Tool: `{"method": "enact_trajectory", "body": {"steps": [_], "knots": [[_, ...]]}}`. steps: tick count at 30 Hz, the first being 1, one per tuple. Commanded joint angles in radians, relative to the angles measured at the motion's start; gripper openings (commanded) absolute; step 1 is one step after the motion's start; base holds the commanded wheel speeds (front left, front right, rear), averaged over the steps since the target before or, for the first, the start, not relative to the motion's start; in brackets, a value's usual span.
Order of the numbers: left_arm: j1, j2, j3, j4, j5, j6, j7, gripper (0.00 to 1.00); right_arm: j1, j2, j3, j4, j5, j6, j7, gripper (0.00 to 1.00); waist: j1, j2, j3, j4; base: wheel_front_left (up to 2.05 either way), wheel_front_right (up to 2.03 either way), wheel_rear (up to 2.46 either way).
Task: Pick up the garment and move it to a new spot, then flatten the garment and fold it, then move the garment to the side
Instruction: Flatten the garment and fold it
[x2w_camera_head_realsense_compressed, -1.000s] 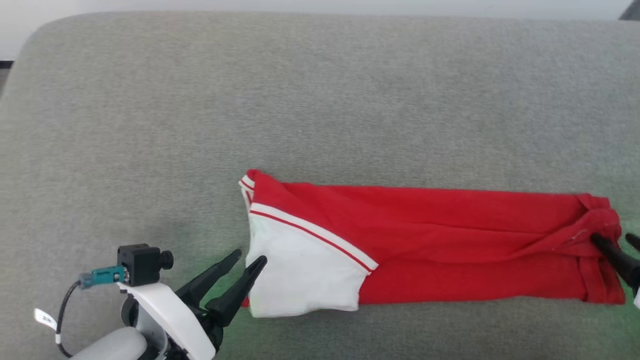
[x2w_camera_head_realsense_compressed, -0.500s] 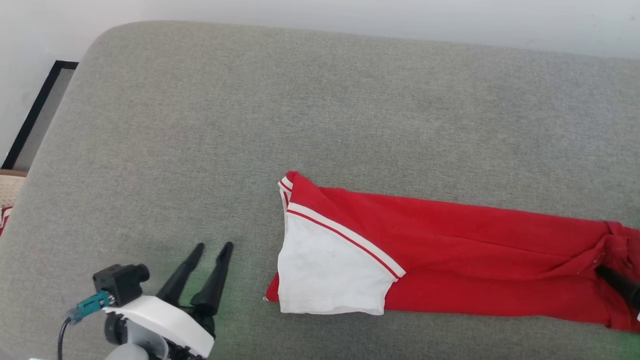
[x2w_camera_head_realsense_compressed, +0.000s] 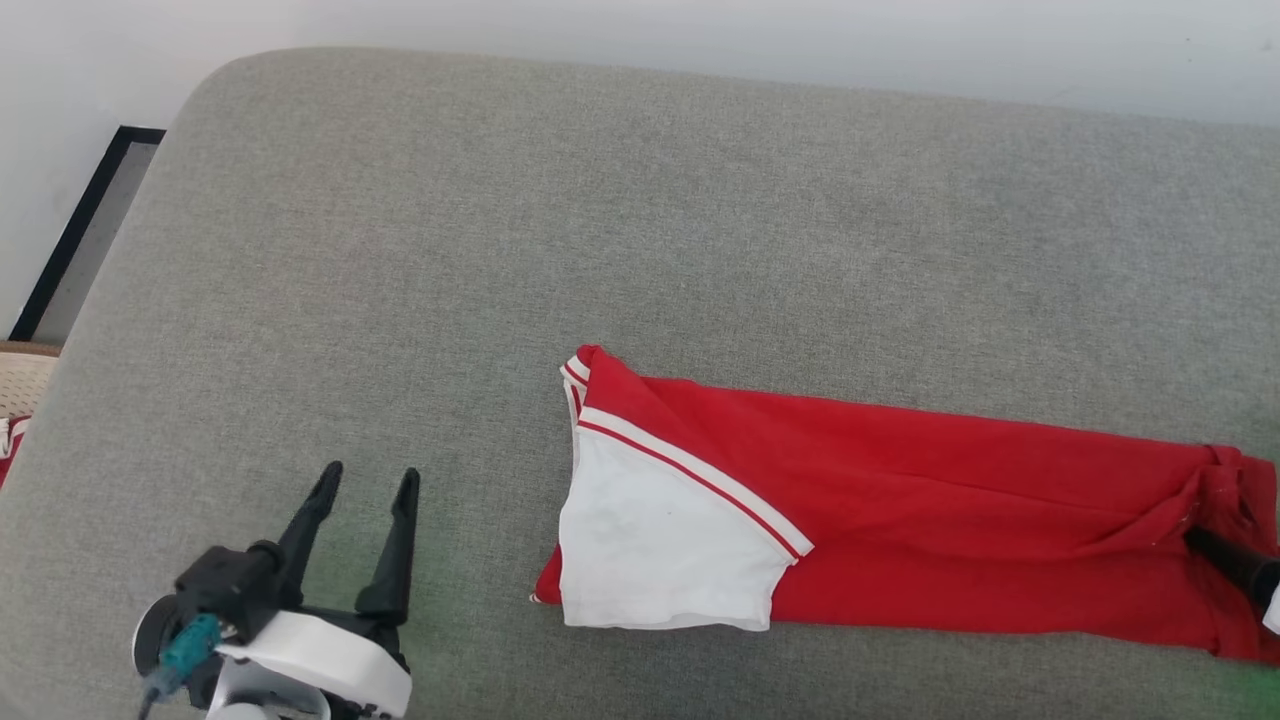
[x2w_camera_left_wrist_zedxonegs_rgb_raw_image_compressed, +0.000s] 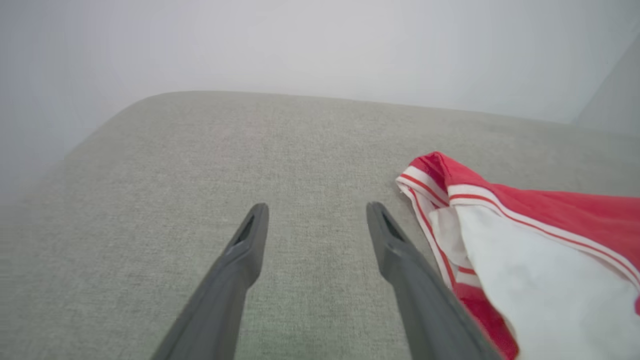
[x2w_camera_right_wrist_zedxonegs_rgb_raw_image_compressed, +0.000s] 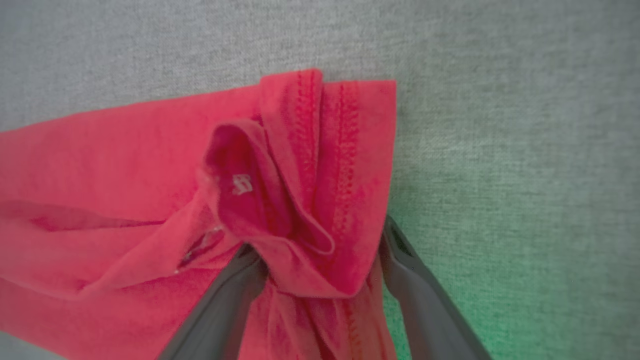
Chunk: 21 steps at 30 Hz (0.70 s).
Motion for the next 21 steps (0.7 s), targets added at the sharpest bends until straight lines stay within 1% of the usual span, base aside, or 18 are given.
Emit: {"method": "enact_trajectory", "body": {"steps": [1, 4, 7, 8, 9, 10, 13, 21], "knots": [[0.015, -0.019, 0.025, -0.017, 0.046, -0.002, -0.005, 1.0, 0.008, 0.055, 0.039, 0.034, 0.0, 0.0, 0.015, 1.0, 0.0, -0.0001, 0.001, -0.001, 0.0, 0.0, 0.0], [0.03, -0.058, 0.061, -0.044, 0.128, 0.0, -0.005, 1.0, -0.007, 0.063, 0.049, 0.053, -0.009, 0.0, 0.016, 1.0, 0.0, -0.0001, 0.005, -0.002, 0.0, 0.0, 0.0], [0.035, -0.073, 0.067, -0.058, 0.156, 0.0, -0.005, 1.0, -0.015, 0.067, 0.057, 0.066, -0.01, 0.0, 0.024, 0.99, 0.0, -0.0001, 0.008, -0.002, 0.0, 0.0, 0.0], [0.037, -0.079, 0.066, -0.065, 0.168, 0.0, -0.005, 1.0, -0.016, 0.067, 0.059, 0.068, -0.01, 0.0, 0.023, 0.59, 0.0, -0.0001, 0.009, -0.002, 0.0, 0.0, 0.0], [0.042, -0.083, 0.068, -0.068, 0.175, 0.0, -0.005, 1.0, -0.019, 0.068, 0.061, 0.071, -0.009, 0.0, 0.023, 0.33, 0.0, -0.0001, 0.009, -0.002, 0.0, 0.0, 0.0], [0.048, -0.087, 0.067, -0.07, 0.181, 0.0, -0.005, 1.0, -0.022, 0.069, 0.063, 0.076, -0.008, 0.0, 0.023, 0.0, 0.0, -0.0001, 0.009, -0.002, 0.0, 0.0, 0.0], [0.047, -0.093, 0.063, -0.075, 0.194, 0.0, -0.005, 1.0, -0.026, 0.069, 0.062, 0.083, -0.001, 0.0, 0.021, 0.0, 0.0, -0.0001, 0.01, -0.003, 0.0, 0.0, 0.0], [0.044, -0.109, 0.085, -0.095, 0.187, 0.0, -0.005, 1.0, -0.015, 0.018, 0.002, 0.071, 0.003, -0.004, -0.013, 0.0, 0.0, -0.0001, 0.004, -0.023, 0.0, 0.0, 0.0]]}}
